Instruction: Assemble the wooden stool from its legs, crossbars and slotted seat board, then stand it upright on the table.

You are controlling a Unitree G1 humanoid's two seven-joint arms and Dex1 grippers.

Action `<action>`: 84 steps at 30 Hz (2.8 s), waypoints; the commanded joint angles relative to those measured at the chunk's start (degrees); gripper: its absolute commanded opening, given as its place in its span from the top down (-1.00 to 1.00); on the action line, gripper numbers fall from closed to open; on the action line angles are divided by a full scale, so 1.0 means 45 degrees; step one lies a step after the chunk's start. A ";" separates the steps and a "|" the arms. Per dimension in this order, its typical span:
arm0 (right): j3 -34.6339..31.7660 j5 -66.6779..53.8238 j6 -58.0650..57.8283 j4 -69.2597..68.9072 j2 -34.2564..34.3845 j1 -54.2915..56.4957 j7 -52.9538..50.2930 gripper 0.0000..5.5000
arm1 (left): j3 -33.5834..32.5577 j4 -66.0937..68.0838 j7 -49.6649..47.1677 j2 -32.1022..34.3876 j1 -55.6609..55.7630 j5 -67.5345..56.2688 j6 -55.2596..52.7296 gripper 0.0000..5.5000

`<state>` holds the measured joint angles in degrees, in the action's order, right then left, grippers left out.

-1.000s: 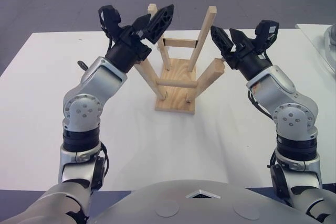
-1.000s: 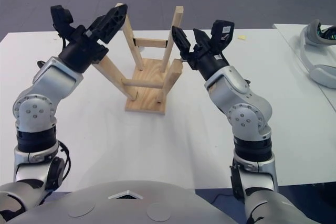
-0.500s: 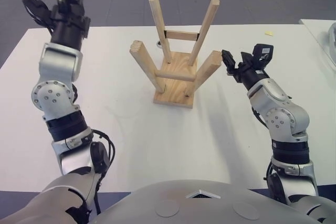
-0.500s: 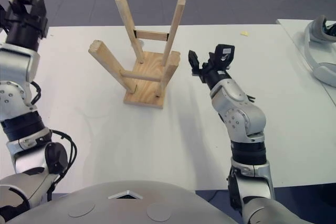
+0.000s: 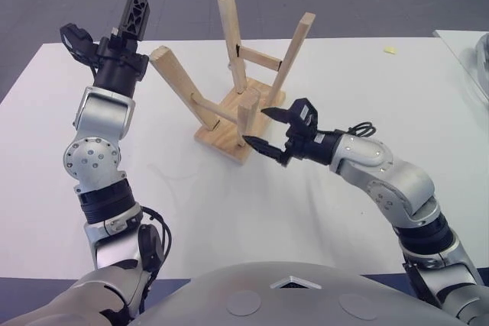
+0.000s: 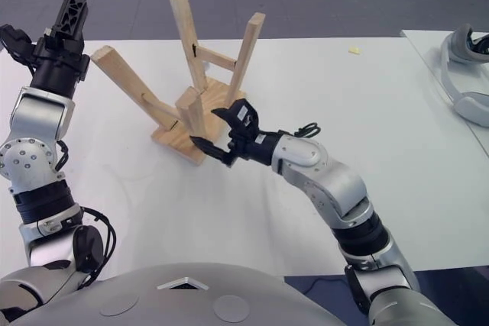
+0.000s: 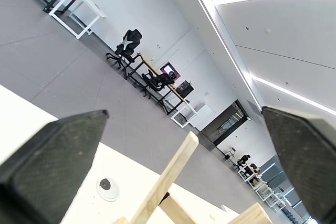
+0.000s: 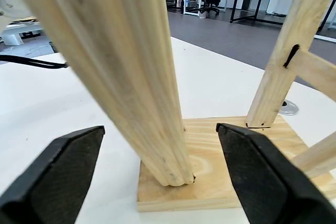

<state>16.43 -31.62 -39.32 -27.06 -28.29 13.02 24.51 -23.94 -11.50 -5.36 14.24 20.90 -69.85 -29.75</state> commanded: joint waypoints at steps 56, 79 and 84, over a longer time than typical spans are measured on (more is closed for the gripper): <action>-0.3907 0.5073 0.4984 1.5038 0.0568 0.5887 0.5410 -0.46 | -0.3960 0.4837 0.6712 0.6062 0.0674 0.2145 0.0683 -0.96; 0.0847 0.8564 0.7240 0.9941 0.0607 0.0972 0.5305 -0.46 | 0.5867 0.3707 0.7527 0.3277 -0.3362 1.2944 0.2858 -0.96; 0.0543 0.7863 0.5593 0.7378 -0.0174 -0.0203 0.5717 -0.46 | 0.6131 0.4302 0.7330 0.2123 -0.2441 1.3307 0.3250 -0.96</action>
<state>17.12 4.34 -12.36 7.64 -30.05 14.04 48.87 1.21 8.40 26.11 26.83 8.05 -9.36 -16.45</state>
